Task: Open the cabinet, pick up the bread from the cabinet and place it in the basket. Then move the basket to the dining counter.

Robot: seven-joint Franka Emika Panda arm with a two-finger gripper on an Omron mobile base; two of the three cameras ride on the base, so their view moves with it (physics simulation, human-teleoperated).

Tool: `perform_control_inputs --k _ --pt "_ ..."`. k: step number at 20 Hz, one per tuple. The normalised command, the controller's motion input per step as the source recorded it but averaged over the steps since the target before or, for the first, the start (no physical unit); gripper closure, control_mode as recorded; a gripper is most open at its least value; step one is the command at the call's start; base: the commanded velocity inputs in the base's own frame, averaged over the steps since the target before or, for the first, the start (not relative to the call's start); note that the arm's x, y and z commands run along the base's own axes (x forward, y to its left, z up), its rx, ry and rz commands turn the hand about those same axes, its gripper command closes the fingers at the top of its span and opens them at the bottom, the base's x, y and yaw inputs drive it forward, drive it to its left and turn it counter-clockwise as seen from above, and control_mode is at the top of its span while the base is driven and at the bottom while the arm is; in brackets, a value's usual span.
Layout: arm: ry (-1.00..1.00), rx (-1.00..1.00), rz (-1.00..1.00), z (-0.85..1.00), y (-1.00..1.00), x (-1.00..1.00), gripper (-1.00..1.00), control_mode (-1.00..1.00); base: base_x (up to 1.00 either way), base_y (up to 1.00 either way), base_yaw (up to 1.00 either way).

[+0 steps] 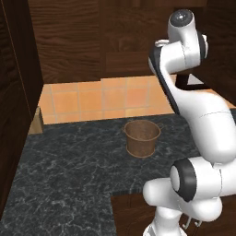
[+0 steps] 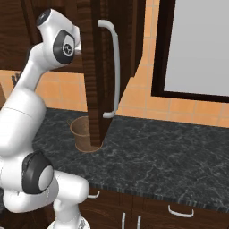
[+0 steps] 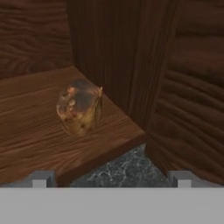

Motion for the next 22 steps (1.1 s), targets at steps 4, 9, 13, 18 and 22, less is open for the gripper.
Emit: perform_control_inputs --k 4,9,13,18,22 --pt "0.00 -0.05 0.00 -0.03 0.00 0.37 -1.00 -1.00 0.00 0.00 0.00" --pt "0.03 -0.05 0.00 -0.10 0.00 0.42 -1.00 -1.00 0.00 0.00 0.00" --pt "0.07 -0.02 0.00 -0.17 -0.01 0.48 -1.00 -1.00 0.00 0.00 0.00" --pt "0.07 -0.01 0.00 -0.07 -0.12 0.46 -1.00 -1.00 0.00 0.00 0.00" --pt "0.01 0.00 0.00 -0.03 -0.24 0.37 -1.00 -1.00 0.00 0.00 0.00"
